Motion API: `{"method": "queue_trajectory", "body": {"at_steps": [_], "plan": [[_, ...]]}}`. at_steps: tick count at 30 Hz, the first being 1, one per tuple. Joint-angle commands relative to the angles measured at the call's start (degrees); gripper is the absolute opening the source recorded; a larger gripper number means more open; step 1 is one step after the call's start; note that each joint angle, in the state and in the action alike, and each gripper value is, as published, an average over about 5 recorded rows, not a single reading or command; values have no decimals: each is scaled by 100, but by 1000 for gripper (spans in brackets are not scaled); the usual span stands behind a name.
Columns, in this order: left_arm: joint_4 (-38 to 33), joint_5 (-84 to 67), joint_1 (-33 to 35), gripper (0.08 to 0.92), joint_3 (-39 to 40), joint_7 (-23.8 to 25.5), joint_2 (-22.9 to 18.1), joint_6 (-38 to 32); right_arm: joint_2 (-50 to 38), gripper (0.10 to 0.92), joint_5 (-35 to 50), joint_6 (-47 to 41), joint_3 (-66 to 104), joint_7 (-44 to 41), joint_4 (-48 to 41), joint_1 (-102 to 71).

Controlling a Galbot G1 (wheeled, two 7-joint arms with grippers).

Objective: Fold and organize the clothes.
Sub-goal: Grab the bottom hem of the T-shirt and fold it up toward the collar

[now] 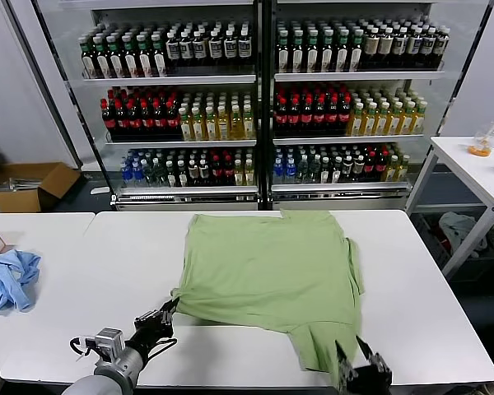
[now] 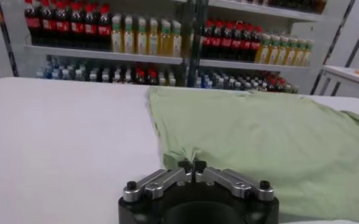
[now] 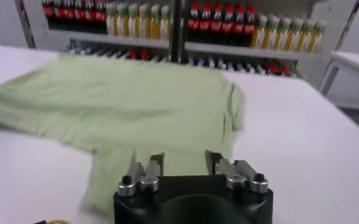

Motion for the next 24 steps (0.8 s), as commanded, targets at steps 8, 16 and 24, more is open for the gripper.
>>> {"method": "queue_trajectory", "body": {"at_steps": [8,16,24], "plan": [[-127,103,126,85,73,5,-59,-4,382,786,-310,53,-402,36,-229,-255],[-200,101,173,85,68,7,-79,-4,362,559,-211,147,-380,18,-192,-274],[-230,104,197,85,41,9,-93,-2,261,333,-95,213,-225,2,-85,-288]]}}
